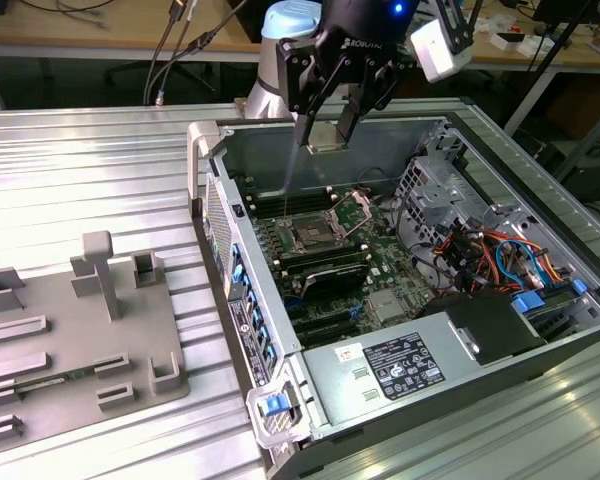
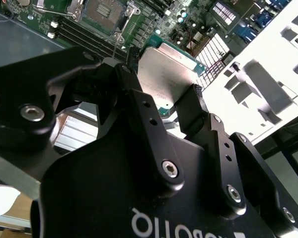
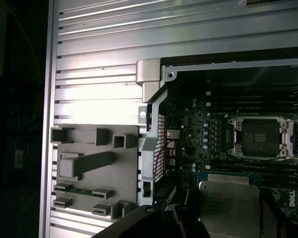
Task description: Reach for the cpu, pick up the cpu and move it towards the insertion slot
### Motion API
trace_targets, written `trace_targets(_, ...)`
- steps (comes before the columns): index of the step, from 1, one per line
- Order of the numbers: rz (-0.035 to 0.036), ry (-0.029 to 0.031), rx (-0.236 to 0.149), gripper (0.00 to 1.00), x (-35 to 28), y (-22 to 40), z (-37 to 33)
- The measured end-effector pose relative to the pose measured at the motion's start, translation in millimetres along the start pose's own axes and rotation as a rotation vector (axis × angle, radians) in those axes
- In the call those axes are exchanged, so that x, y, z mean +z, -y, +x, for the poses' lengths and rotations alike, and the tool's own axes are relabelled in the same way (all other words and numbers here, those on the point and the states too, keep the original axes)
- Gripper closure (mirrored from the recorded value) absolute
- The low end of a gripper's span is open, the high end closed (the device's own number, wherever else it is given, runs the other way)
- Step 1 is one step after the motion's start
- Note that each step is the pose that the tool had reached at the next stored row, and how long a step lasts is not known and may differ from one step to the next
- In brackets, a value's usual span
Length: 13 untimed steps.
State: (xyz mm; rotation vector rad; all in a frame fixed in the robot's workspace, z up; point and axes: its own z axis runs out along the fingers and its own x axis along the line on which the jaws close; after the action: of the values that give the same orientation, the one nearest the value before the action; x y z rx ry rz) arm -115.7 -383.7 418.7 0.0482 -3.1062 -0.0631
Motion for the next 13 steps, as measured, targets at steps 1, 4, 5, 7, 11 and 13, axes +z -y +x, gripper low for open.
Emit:
trace_targets(1, 0.0000, 0.0001, 0.000, 0.45, 0.0, -0.8, -1.3)
trace_targets(4, 0.0001, 0.0001, 0.000, 0.45, 0.1, -6.3, -7.6)
trace_targets(5, -0.0001, 0.0001, 0.000, 0.45, 0.2, -8.9, -10.7)
trace_targets(7, -0.0001, 0.0001, 0.000, 0.45, 0.3, -11.5, -14.1)
trace_targets(11, 0.0000, 0.0001, 0.000, 0.45, 0.3, -16.8, -21.9)
trace_targets(13, 0.0000, 0.0001, 0.000, 0.45, 0.3, -19.1, -25.5)
